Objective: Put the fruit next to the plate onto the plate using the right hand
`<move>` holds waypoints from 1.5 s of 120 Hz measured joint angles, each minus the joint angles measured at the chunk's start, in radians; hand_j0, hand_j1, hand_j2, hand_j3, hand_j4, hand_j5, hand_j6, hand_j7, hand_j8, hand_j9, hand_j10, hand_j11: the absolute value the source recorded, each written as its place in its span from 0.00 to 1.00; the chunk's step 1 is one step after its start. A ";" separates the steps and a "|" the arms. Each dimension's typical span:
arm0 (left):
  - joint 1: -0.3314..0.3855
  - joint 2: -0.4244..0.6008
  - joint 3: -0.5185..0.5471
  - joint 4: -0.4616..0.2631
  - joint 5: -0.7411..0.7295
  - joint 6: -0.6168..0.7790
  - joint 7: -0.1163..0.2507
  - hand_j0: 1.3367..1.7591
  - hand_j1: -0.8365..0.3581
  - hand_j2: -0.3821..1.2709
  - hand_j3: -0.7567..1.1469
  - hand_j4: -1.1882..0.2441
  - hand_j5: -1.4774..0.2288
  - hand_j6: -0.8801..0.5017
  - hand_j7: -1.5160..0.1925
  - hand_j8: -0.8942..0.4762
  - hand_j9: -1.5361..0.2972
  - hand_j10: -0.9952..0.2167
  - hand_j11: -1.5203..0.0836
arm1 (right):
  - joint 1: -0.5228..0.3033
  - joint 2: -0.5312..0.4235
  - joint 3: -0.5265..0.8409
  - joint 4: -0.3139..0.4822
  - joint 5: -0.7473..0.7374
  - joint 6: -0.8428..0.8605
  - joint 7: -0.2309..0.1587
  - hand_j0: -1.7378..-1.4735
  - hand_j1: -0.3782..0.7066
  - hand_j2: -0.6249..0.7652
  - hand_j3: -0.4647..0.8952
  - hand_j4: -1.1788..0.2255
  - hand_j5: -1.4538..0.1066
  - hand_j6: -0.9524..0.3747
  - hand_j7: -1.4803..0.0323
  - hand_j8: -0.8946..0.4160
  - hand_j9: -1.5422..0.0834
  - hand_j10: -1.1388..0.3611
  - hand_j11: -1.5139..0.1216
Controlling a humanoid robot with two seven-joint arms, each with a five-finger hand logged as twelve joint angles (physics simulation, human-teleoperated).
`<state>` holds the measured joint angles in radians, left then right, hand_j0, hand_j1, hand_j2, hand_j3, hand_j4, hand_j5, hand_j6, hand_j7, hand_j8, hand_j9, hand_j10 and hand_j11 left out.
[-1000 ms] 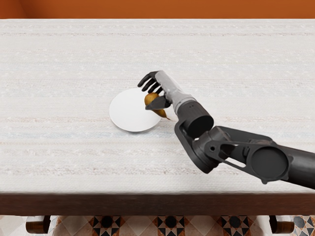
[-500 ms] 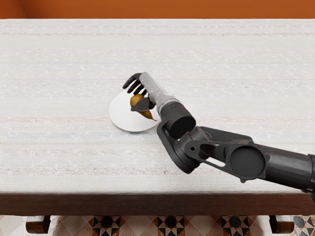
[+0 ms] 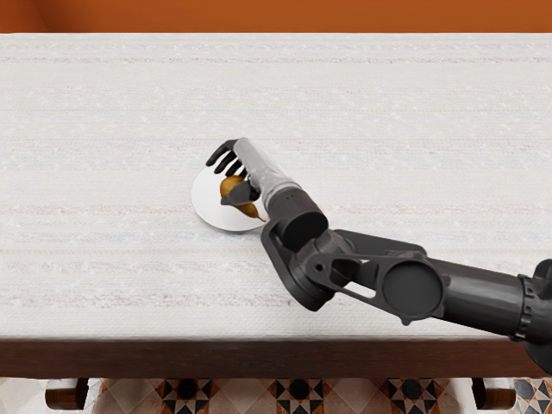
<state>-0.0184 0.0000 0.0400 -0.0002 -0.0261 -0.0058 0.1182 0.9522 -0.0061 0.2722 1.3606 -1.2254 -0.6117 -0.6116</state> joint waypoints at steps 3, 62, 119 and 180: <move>0.000 0.000 0.000 0.000 0.000 0.000 0.000 0.76 0.99 0.23 0.40 0.83 0.87 0.64 0.89 0.65 0.84 0.82 0.95 | 0.000 0.001 0.000 -0.001 0.000 0.000 0.000 0.30 0.59 0.57 0.34 0.42 0.43 0.27 0.47 0.27 0.47 0.41 0.45; 0.000 0.000 0.000 0.000 0.000 0.000 0.000 0.76 0.99 0.23 0.40 0.83 0.87 0.64 0.89 0.65 0.84 0.82 0.95 | 0.018 0.006 0.002 -0.059 -0.001 0.001 0.001 0.30 0.32 0.44 0.34 0.64 0.70 0.51 0.74 0.47 0.72 0.58 0.70; 0.000 0.000 0.000 0.000 0.000 0.000 0.000 0.76 0.99 0.23 0.40 0.83 0.87 0.64 0.89 0.65 0.84 0.82 0.95 | 0.018 -0.034 0.047 -0.043 0.009 0.001 0.001 0.30 0.06 0.45 0.34 0.82 0.91 0.70 0.96 0.66 0.93 0.74 0.90; -0.026 0.000 0.003 0.000 0.000 0.000 -0.001 0.76 0.99 0.23 0.40 0.83 0.87 0.64 0.89 0.65 0.84 0.82 0.95 | -0.082 -0.339 0.420 0.140 0.380 0.323 0.001 0.30 0.03 0.45 0.34 0.84 0.93 0.72 0.98 0.68 0.95 0.76 0.92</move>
<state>-0.0447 0.0000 0.0425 -0.0002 -0.0261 -0.0061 0.1167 0.8707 -0.3455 0.6919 1.5003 -0.8458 -0.2883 -0.6109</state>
